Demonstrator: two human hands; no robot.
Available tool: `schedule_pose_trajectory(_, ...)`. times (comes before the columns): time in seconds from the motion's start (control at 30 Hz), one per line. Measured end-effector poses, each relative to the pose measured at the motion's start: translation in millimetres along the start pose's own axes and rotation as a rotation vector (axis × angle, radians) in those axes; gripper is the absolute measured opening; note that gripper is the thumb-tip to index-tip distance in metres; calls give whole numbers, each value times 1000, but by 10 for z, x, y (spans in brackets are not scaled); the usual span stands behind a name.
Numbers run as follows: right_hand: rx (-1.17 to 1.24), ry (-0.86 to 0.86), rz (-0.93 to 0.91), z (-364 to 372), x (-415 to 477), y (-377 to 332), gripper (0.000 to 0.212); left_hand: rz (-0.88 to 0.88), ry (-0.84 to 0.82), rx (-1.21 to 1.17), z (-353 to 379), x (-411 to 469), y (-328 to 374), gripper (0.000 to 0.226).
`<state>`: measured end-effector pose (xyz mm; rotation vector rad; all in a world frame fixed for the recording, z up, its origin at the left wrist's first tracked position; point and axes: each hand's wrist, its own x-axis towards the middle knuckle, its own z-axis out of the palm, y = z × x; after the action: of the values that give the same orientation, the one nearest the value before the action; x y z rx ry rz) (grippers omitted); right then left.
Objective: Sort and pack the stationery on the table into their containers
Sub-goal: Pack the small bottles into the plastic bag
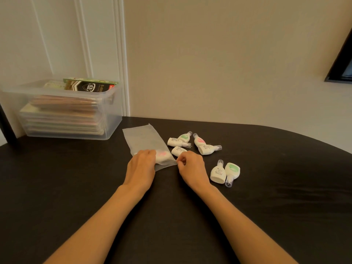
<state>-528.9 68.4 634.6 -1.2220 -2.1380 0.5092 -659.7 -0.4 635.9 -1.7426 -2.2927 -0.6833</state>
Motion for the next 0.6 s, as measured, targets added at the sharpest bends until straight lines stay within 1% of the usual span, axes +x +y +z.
schedule_pose_trajectory(0.07, 7, 10, -13, -3, -8, -10, 15, -6, 23, 13, 32, 28, 15, 14)
schedule_pose_trajectory(0.13, 54, 60, -10, -23, -14, -7, 14, -21, 28, 0, 44, 64, 20, 14)
schedule_pose_trajectory(0.17, 53, 99, -10, -35, -6, 0, 19, -32, 23, -25, 47, 75, 22, 14)
schedule_pose_trajectory(0.2, 11, 126, -6, -43, 16, 18, 28, -44, 13, -58, 52, 86, 22, 13)
schedule_pose_trajectory(0.27, -113, 95, 33, -45, 62, 69, 45, -67, -19, -123, 51, 91, 10, 11)
schedule_pose_trajectory(0.3, -158, 54, 56, -37, 76, 92, 49, -77, -25, -153, 43, 86, 1, 14)
schedule_pose_trajectory(0.33, -185, 19, 71, -24, 93, 107, 48, -87, -15, -173, 36, 85, -13, 19)
schedule_pose_trajectory(0.4, -196, 2, 77, -2, 126, 121, 38, -98, 38, -138, 32, 92, -57, 24)
schedule_pose_trajectory(0.47, -152, 42, 72, 7, 133, 112, 29, -141, 80, -115, 30, 96, -99, 20)
schedule_pose_trajectory(0.53, -15, 108, 96, -7, 126, 108, 22, -198, 72, -156, 34, 106, -112, 15)
schedule_pose_trajectory(0.6, 239, 193, 154, -50, 116, 89, 15, -238, 82, -239, 36, 121, -114, 10)
